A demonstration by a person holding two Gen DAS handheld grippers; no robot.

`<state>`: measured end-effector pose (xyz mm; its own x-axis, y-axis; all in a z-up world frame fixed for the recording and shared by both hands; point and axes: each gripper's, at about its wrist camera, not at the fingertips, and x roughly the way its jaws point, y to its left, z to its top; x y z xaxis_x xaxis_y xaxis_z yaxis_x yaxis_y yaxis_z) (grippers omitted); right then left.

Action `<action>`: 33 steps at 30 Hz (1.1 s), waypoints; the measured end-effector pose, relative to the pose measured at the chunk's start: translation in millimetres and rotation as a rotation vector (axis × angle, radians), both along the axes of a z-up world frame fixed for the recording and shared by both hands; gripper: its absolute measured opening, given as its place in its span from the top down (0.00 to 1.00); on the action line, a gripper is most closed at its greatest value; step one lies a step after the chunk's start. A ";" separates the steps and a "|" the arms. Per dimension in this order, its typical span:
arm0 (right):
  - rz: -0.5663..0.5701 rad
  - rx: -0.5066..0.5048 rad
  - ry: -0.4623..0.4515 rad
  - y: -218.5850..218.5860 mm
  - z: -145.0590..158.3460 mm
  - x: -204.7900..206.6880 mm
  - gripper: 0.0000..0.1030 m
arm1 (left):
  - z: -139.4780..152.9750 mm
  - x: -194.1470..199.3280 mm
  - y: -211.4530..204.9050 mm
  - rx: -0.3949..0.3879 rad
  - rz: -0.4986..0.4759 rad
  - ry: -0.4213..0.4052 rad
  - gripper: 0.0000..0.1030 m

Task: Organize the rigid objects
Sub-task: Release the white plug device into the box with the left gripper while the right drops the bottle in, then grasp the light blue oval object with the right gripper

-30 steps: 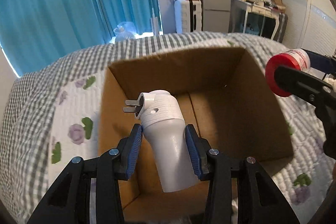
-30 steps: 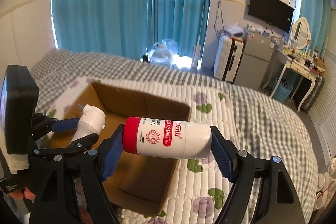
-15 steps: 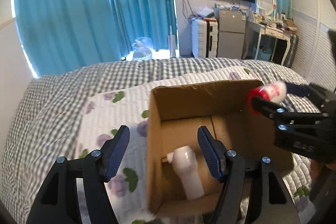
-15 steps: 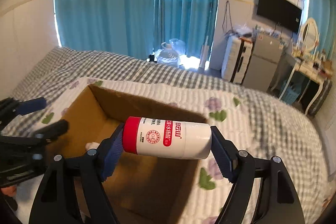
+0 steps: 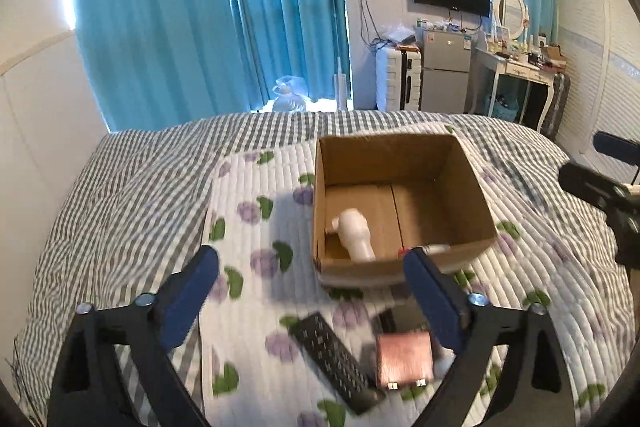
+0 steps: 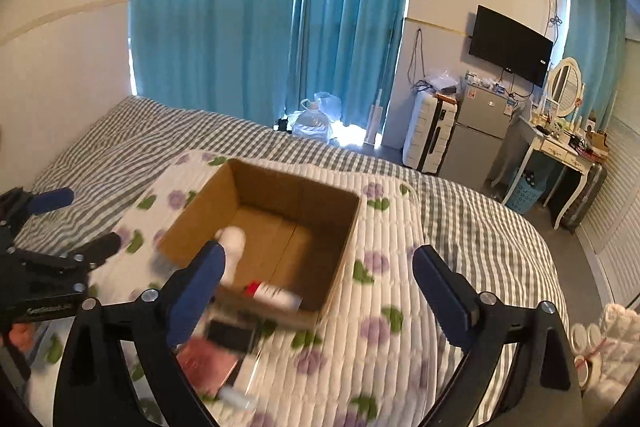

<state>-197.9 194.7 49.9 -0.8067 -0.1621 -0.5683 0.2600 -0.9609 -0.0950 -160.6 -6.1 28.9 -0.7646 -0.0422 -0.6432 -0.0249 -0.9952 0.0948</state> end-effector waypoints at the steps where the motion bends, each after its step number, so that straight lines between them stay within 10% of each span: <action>1: 0.000 -0.001 -0.004 1.0 -1.4 8.1 0.00 | -2.4 7.5 0.1 -0.001 0.000 0.003 0.05; 21: 0.030 0.130 -0.423 -33.8 -207.8 12.4 0.01 | -153.6 29.7 -6.4 -0.030 0.095 -0.154 0.01; 26: 0.058 0.122 -0.525 -47.9 -234.6 -4.6 0.28 | -161.3 28.1 -13.3 -0.024 0.110 -0.184 0.01; 30: 0.084 0.113 -0.541 -53.4 -236.9 -0.7 0.69 | -162.5 30.9 -15.8 -0.012 0.110 -0.183 0.01; 33: 0.047 0.104 -0.522 -48.8 -229.4 7.4 0.72 | -162.3 32.5 -16.0 -0.008 0.105 -0.175 0.01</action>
